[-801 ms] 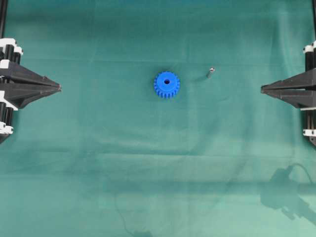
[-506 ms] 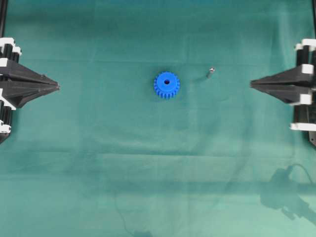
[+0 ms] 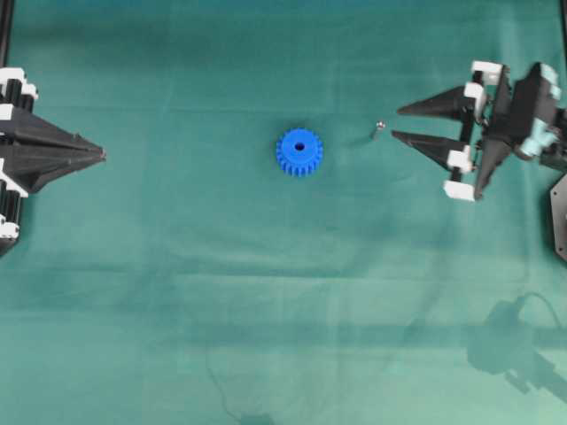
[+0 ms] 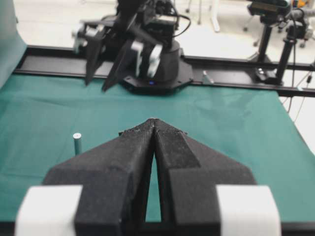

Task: Insert the shaft placed at a random location into the center hole of the small gear at another random location.
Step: 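Move the right gripper toward the small silver shaft beside the gear, then lower the right gripper and close it on the silver shaft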

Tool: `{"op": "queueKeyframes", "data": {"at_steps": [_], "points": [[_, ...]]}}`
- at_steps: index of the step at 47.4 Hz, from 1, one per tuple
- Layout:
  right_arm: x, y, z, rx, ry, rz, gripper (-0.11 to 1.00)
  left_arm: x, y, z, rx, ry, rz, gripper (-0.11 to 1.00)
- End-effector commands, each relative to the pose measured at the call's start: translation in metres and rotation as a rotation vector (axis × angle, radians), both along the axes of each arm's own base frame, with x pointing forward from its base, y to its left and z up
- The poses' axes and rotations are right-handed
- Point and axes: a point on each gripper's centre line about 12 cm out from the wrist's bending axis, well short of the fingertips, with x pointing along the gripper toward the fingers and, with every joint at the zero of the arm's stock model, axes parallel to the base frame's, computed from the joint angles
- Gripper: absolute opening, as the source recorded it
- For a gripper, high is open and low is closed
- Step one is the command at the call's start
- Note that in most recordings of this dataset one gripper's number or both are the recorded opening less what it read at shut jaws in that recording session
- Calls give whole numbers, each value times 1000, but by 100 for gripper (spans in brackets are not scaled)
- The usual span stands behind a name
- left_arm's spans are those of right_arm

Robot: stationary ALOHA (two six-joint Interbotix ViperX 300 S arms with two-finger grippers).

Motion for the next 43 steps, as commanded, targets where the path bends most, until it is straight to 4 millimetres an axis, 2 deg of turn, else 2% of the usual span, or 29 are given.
{"op": "queueKeyframes", "data": {"at_steps": [1,3,4,10,20,35,39,43], "points": [[6,-8,-13,9,13,-30,62,0,0,4,-1,-14,3,0],[6,-11,-21,15,28,-42,73,0,0,4,0,-14,3,0],[8,-13,-27,19,38,-50,74,-1,0,4,0,-17,3,0],[12,-18,-46,41,70,-81,63,-3,0,4,2,-23,3,0],[21,-22,-67,63,114,-95,65,-4,0,0,2,-15,3,0],[21,-29,-73,71,119,-126,62,-4,0,-1,2,-12,2,0],[22,-30,-71,68,111,-130,57,-4,0,-1,0,-12,3,0],[21,-30,-72,67,109,-130,46,-4,0,-2,0,-11,3,0]]}}
